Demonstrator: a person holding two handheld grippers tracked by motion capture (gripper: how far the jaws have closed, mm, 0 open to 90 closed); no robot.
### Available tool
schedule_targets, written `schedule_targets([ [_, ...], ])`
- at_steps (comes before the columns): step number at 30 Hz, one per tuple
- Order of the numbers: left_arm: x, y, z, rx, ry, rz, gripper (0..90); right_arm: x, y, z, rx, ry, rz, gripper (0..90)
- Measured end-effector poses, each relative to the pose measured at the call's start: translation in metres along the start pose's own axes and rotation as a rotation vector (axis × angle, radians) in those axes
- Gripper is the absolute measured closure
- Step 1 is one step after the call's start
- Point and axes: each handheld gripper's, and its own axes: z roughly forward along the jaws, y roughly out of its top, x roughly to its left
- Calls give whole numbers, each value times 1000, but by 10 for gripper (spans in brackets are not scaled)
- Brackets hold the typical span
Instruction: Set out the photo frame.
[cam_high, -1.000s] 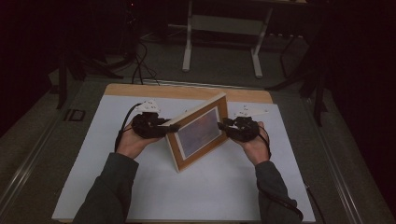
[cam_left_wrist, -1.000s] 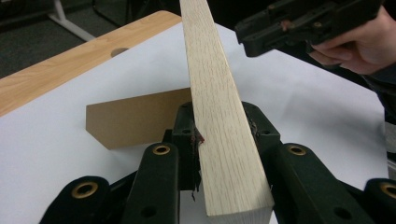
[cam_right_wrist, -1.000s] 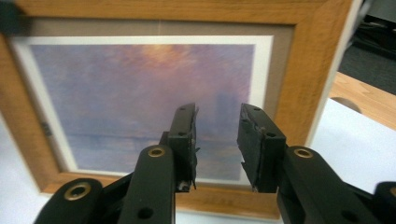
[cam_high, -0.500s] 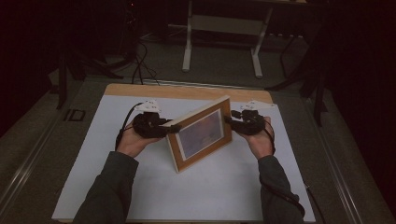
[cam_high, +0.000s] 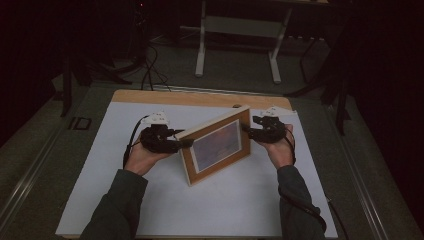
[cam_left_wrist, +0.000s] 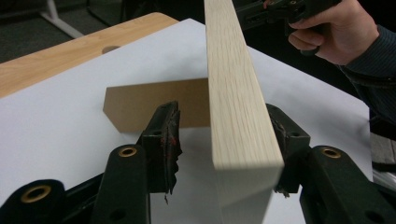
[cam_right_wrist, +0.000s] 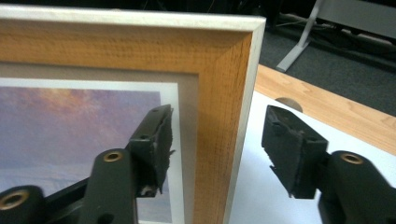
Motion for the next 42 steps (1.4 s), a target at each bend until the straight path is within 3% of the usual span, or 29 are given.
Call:
schedule_targets([
  [3,-4,-5,-1,-5,14,2,527,-2,-1,4,12,30,13,367],
  [6,-10,-11,-3,14,56,8,543,-4,-1,10,32,57,25,326],
  [10,-12,-13,-6,18,40,0,678,-6,0,17,26,95,45,273],
  [14,-12,-11,-6,37,42,0,686,-11,2,21,19,131,76,257],
  [17,-11,-10,-5,42,42,4,687,-12,3,21,14,154,73,249],
  [21,-11,-6,-3,61,94,15,678,-12,4,25,20,168,51,233],
  [22,-11,-4,-2,74,119,23,673,-13,5,25,23,168,44,243],
  [25,-10,-2,-1,81,136,25,669,-13,7,24,25,176,41,276],
  [42,-2,4,3,82,206,-2,641,-18,3,16,27,169,78,443],
])
